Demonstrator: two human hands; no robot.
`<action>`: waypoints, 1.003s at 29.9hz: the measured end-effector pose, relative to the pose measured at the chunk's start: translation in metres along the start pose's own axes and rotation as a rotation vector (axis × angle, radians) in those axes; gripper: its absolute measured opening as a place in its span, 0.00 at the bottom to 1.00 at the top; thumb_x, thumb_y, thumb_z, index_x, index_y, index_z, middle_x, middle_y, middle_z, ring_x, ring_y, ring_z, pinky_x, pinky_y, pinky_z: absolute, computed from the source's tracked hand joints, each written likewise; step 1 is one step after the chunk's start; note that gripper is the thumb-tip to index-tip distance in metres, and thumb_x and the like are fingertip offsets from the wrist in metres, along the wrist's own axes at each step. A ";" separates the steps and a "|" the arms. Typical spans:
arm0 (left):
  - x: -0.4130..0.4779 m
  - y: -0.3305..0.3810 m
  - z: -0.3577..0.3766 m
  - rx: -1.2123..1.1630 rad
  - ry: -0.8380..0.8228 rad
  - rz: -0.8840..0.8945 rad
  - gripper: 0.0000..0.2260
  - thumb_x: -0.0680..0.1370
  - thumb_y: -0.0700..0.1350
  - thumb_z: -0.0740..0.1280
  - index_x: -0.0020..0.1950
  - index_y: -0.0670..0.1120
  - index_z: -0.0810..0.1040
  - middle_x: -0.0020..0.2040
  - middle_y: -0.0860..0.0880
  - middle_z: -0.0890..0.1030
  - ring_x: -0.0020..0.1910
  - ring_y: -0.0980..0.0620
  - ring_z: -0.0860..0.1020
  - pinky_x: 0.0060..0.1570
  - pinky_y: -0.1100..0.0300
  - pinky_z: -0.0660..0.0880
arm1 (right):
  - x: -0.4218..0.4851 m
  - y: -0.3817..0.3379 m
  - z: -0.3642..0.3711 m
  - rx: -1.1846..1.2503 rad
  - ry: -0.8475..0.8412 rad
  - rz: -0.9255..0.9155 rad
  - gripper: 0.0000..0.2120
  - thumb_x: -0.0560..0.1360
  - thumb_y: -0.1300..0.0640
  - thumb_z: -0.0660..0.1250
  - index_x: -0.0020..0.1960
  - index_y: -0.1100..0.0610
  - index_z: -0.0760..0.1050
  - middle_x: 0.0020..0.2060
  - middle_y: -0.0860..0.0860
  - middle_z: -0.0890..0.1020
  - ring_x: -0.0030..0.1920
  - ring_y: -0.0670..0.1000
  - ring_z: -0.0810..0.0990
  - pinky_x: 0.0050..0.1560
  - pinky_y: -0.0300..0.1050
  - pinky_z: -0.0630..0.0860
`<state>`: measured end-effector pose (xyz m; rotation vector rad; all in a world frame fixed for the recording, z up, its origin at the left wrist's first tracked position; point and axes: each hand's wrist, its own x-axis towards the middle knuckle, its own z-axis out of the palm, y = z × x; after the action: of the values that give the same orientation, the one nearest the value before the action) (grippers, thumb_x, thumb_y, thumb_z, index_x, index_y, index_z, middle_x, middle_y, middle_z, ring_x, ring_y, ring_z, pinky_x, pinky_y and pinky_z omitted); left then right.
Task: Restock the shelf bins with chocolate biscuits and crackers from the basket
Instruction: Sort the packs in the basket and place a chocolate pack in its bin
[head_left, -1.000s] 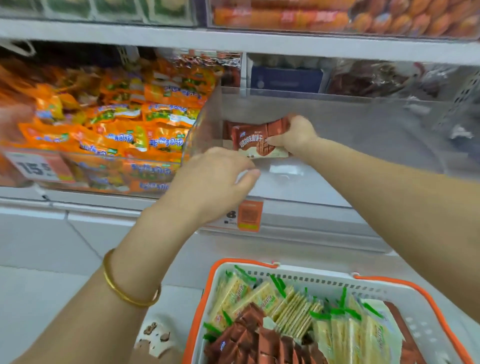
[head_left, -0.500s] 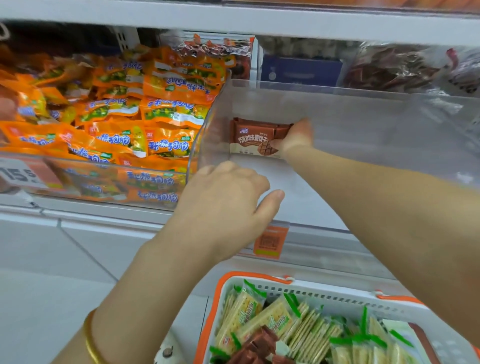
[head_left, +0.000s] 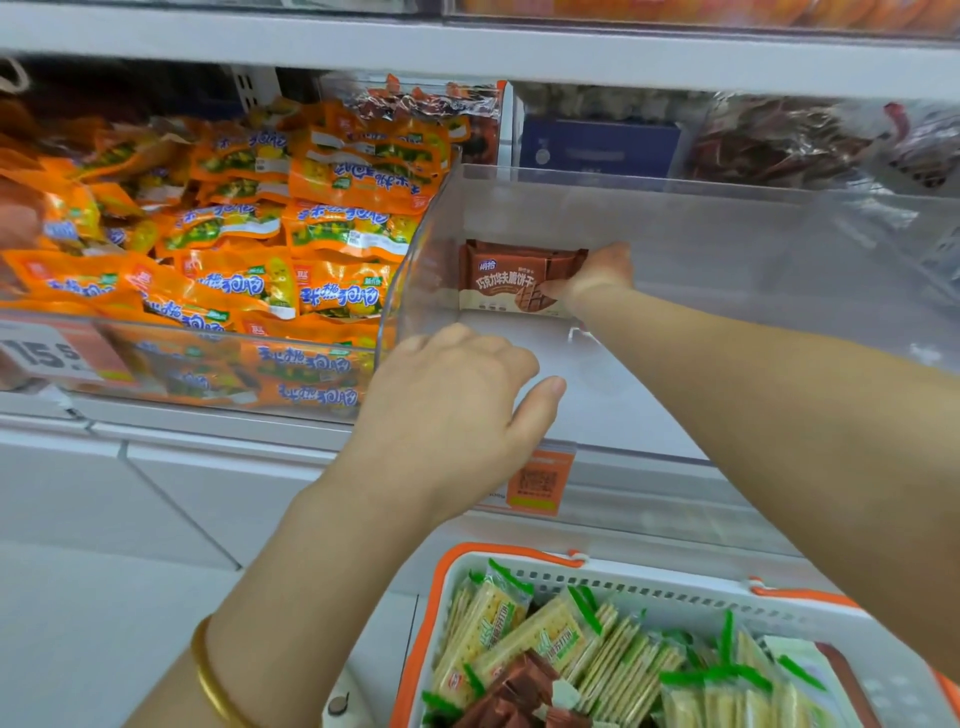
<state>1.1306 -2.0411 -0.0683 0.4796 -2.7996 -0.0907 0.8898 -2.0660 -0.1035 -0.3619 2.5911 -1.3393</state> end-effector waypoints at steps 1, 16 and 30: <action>0.000 0.000 0.000 0.000 0.012 -0.001 0.34 0.70 0.62 0.35 0.58 0.54 0.76 0.56 0.55 0.79 0.58 0.53 0.72 0.55 0.54 0.67 | -0.003 -0.002 -0.001 0.022 -0.006 0.005 0.37 0.65 0.54 0.79 0.65 0.60 0.62 0.62 0.57 0.74 0.63 0.59 0.74 0.61 0.54 0.74; -0.098 0.049 0.032 -0.081 0.372 0.185 0.08 0.74 0.40 0.62 0.46 0.42 0.80 0.44 0.46 0.80 0.44 0.42 0.76 0.41 0.51 0.70 | -0.244 0.092 -0.153 0.154 -0.485 -0.416 0.12 0.72 0.69 0.68 0.42 0.55 0.69 0.34 0.52 0.74 0.26 0.51 0.76 0.23 0.43 0.71; -0.115 0.071 0.090 -0.173 -0.193 0.119 0.21 0.74 0.50 0.50 0.51 0.45 0.81 0.47 0.48 0.81 0.49 0.45 0.77 0.46 0.50 0.76 | -0.214 0.275 -0.086 -0.674 -0.998 -0.454 0.17 0.71 0.57 0.73 0.57 0.57 0.73 0.54 0.51 0.77 0.52 0.50 0.74 0.47 0.41 0.69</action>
<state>1.1847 -1.9342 -0.1788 0.2755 -2.9658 -0.3680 1.0341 -1.7801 -0.2659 -1.3610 1.9929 -0.1330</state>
